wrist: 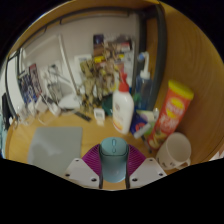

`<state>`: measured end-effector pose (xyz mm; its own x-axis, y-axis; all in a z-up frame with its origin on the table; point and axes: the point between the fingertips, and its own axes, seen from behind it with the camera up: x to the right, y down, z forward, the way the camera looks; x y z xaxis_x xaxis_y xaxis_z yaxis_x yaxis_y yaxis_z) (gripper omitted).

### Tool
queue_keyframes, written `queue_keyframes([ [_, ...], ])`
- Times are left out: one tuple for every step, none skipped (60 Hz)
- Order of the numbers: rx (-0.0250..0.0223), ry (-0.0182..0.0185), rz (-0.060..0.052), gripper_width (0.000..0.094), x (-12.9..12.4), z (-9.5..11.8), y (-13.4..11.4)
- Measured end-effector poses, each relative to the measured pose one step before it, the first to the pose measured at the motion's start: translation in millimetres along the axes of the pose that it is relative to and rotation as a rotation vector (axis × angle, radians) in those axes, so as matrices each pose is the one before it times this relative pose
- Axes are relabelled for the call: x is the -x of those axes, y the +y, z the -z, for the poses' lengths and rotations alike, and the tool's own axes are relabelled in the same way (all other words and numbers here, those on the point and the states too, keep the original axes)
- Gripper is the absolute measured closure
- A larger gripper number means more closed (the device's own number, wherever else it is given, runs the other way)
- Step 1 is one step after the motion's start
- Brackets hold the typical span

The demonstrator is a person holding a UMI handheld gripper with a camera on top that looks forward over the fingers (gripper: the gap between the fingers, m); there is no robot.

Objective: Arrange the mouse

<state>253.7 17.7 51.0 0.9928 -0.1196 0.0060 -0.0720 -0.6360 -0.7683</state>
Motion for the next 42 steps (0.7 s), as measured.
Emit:
queue_keyframes([
  [-0.01797,-0.00011,-0.0018,0.0636,4.83,4.31,-11.45],
  [-0.01827,-0.00081,0.0016,0.0636,5.47,4.19,-11.72],
  [-0.01903,-0.00186,0.0038,0.0636,6.04,3.9,-12.11],
  [-0.01941,-0.00062,0.0063,0.0636,6.35,1.87,-13.13],
  [-0.02042,-0.00003,0.007,0.0637,7.35,4.57,-11.83],
  [-0.01871,-0.00237,0.0057,0.0637,7.02,2.66,-12.08],
  [-0.01703,-0.00363,0.0065,0.0636,7.12,2.33,-11.34],
  [-0.01503,-0.00586,0.0057,0.0636,7.96,1.67,-11.14],
  [-0.01487,-0.00696,0.0044,0.0636,8.14,1.04,-10.51],
  [-0.01429,-0.00719,0.0032,0.0636,8.41,0.66,-10.2],
  [-0.01334,-0.00689,0.0024,0.0635,8.39,0.14,-9.33],
  [-0.01169,-0.00718,0.004,0.0636,8.46,-0.39,-8.39],
  [-0.00985,-0.00741,0.0064,0.0636,8.4,-1.02,-7.67],
  [-0.0093,-0.00716,0.0079,0.0636,8.02,-1.54,-6.99],
  [-0.00865,-0.00673,0.0077,0.0637,7.64,-1.77,-6.28],
  [-0.00952,-0.00462,0.0051,0.0637,8.1,-1.99,-5.01],
  [-0.0028,-0.00493,0.0069,0.0636,7.21,-1.52,-4.5],
  [-0.00186,-0.00815,0.0054,0.0636,7.83,-2.56,-3.21],
  [0.0003,-0.00948,0.0017,0.0637,7.96,-2.48,-2.12],
  [0.0012,-0.00943,-0.0013,0.0636,8.38,-2.97,-1.02],
  [0.00226,-0.00833,-0.0013,0.0637,8.01,-3.14,-0.11],
  [0.00492,-0.0067,0.0007,0.0638,7.56,-3.38,0.83],
  [0.00618,-0.00617,0.0037,0.0637,7.41,-3.85,2.11],
  [0.00801,-0.00533,0.0054,0.0637,7.15,-3.77,3.27],
  [0.009,-0.00508,0.0039,0.0638,6.72,-3.95,3.78],
  [0.00903,-0.00522,0.0017,0.0639,6.72,-4.12,4.17],
  [0.00371,-0.00902,-0.001,0.0638,6.81,-5.44,5.85],
  [0.01497,-0.00182,-0.0026,0.0639,8.44,-3.1,5.44],
  [0.01472,-0.00709,-0.0026,0.0638,6.41,-4.25,6.73],
  [0.01455,-0.00531,-0.0032,0.0637,5.81,-4.51,8.02],
  [0.01555,-0.00273,-0.0023,0.0637,4.81,-4.38,7.66],
  [0.01561,-0.00163,-0.0005,0.0637,4.14,-4.48,7.82],
  [0.01501,-0.00113,0.001,0.0636,3.55,-4.65,8.09],
  [0.01534,-0.00051,0.0024,0.0636,2.82,-4.65,8.15],
  [0.01593,0.00008,0.0019,0.0637,2.55,-4.59,8.02],
  [0.01358,-0.00204,0.0012,0.0638,1.16,-4.86,8.84],
  [0.01463,0.00113,0.0006,0.0639,1.35,-4.49,8.32],
  [0.0149,0.00075,0.0004,0.0639,1.82,-4.0,7.92],
  [0.01571,-0.00034,0.001,0.0636,1.68,-3.97,8.26],
  [0.01537,0.0,0.0,0.0633,1.43,-3.45,8.25],
  [0.01337,0.00026,0.0007,0.0635,1.15,-3.27,7.44],
  [0.01198,0.00119,0.0027,0.0634,0.71,-2.93,7.17],
])
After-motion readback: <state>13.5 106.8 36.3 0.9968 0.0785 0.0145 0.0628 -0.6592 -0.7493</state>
